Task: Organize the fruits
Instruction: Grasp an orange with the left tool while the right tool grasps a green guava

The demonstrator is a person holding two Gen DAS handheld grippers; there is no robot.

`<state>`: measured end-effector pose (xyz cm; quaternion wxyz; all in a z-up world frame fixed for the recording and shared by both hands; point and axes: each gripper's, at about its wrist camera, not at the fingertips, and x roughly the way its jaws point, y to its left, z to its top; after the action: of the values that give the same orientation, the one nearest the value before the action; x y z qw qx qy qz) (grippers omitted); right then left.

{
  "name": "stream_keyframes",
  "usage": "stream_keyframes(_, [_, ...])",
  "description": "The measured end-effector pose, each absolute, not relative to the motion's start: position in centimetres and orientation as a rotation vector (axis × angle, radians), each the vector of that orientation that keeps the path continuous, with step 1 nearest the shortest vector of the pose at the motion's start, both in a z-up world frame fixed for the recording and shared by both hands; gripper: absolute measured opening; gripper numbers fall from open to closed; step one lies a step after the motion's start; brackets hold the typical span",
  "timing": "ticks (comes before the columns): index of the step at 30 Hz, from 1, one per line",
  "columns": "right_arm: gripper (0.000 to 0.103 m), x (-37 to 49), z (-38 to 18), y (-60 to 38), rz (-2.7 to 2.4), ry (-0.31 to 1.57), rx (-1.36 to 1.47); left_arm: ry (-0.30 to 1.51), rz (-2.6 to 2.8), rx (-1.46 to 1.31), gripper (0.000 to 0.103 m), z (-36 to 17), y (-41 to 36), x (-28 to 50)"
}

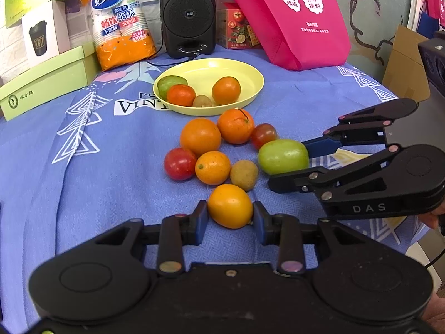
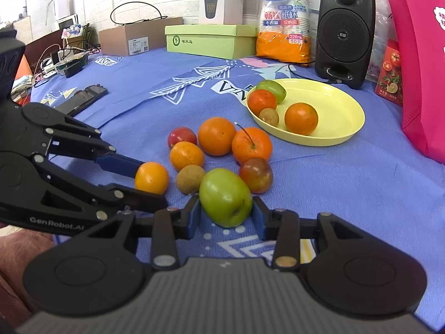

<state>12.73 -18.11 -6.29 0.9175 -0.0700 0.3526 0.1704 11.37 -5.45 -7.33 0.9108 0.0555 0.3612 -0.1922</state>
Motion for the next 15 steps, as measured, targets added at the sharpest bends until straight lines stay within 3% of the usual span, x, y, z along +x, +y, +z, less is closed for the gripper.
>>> stream_keyframes(15, [0.039,10.6,-5.7,-18.7,0.336,0.723,-0.144,0.745,-0.388,0.087,0.034,-6.2,-4.9,11.1])
